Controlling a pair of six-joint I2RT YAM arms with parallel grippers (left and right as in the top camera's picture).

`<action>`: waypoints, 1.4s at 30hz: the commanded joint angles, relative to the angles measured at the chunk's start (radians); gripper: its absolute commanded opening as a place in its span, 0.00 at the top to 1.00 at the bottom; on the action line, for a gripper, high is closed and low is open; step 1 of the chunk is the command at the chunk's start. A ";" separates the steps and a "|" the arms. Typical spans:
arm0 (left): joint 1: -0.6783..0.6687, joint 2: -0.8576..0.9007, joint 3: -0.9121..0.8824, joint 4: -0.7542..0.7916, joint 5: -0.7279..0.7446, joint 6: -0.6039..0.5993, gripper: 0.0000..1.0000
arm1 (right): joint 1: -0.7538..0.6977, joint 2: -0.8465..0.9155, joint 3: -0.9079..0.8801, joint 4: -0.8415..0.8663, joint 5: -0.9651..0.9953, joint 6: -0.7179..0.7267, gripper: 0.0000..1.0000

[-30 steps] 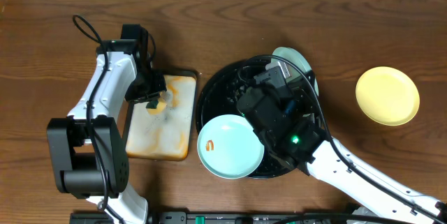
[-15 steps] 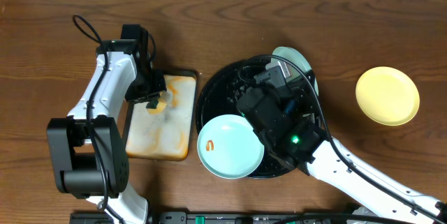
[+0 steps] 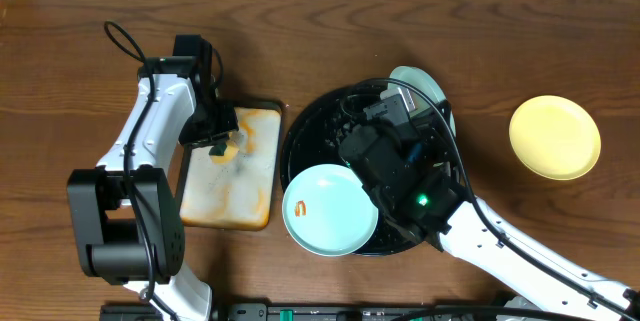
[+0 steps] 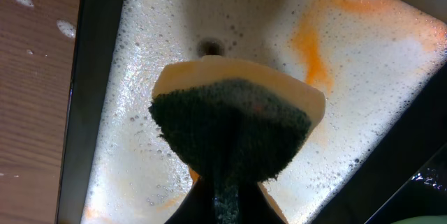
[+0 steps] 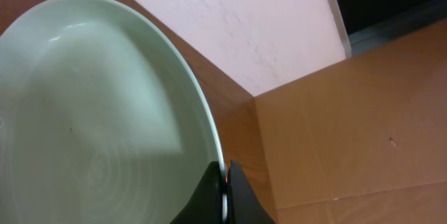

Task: Clean dirty plates on tray and stack at the side
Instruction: 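Carry the light-blue plate right toward the yellow plate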

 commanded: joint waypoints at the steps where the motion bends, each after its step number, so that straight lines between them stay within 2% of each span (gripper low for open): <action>1: 0.001 0.003 -0.001 -0.002 -0.012 0.017 0.92 | 0.011 -0.018 0.018 0.006 0.034 -0.003 0.99; 42: 0.001 0.003 -0.001 -0.002 -0.011 0.017 0.92 | 0.010 -0.018 0.018 0.024 0.055 -0.016 0.99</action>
